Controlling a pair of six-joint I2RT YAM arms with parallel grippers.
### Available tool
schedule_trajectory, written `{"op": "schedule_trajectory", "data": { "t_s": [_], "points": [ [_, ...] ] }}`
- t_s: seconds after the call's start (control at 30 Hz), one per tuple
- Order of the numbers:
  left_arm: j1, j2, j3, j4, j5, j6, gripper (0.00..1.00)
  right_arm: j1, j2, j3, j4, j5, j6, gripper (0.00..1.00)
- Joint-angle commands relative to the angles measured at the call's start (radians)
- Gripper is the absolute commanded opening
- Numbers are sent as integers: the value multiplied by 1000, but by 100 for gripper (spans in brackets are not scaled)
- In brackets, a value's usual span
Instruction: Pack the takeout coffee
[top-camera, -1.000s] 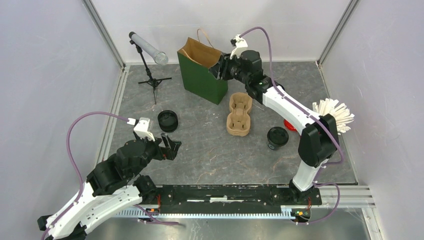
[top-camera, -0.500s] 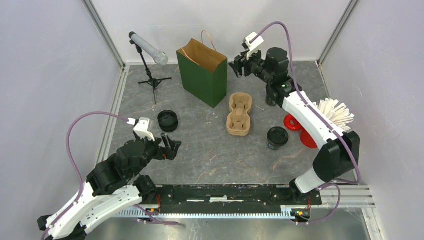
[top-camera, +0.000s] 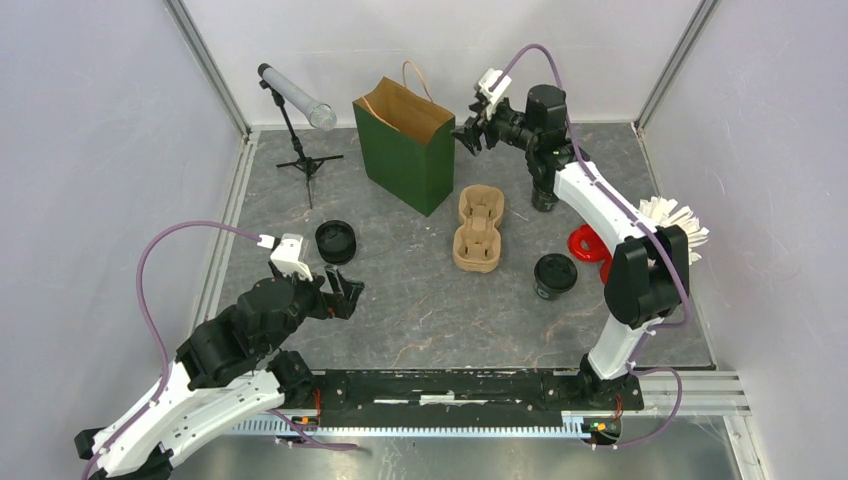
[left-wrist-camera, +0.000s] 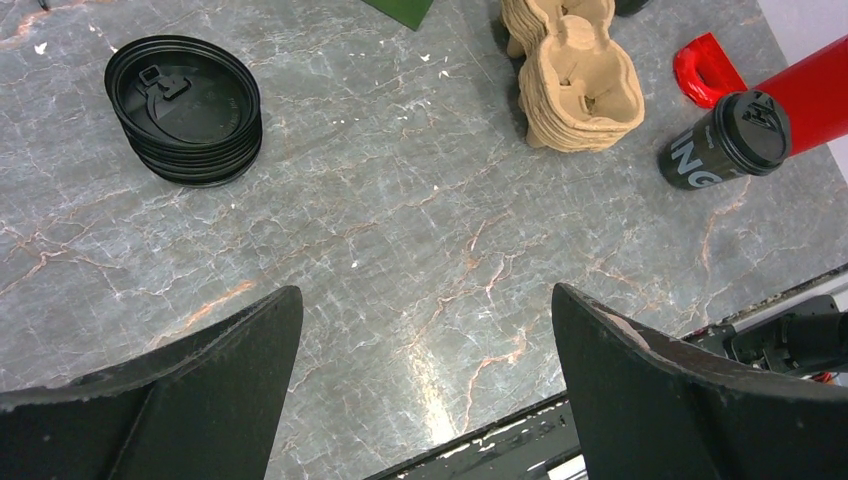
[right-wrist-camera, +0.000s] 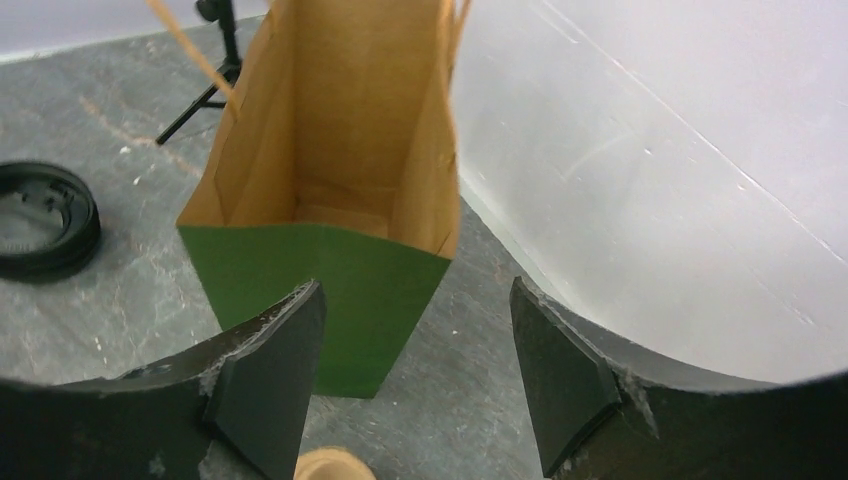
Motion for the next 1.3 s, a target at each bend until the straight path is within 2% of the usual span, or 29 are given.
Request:
{"op": "schedule_trajectory", "data": {
  "t_s": [0.0, 0.1, 0.37, 0.5, 0.73, 1.07, 1.27],
  "points": [
    [-3, 1, 1, 32, -34, 33, 100, -38, -2, -63, 150, -214, -147, 75],
    [-3, 7, 0, 32, -34, 36, 100, -61, 33, -58, 170, -313, -197, 75],
    [-3, 19, 0, 31, -46, 34, 100, -80, 130, -20, 189, -341, -219, 73],
    [-3, 31, 2, 26, -53, 34, 100, -80, 170, -27, 255, -379, -176, 64],
    [-3, 46, 5, 23, -59, 33, 100, -80, 217, -66, 417, -440, -109, 63],
    [-3, 47, 5, 23, -62, 35, 100, -77, 263, -47, 503, -505, -30, 57],
    [-3, 49, 5, 23, -62, 35, 100, -66, 266, -51, 498, -507, -22, 45]
  ]
}}
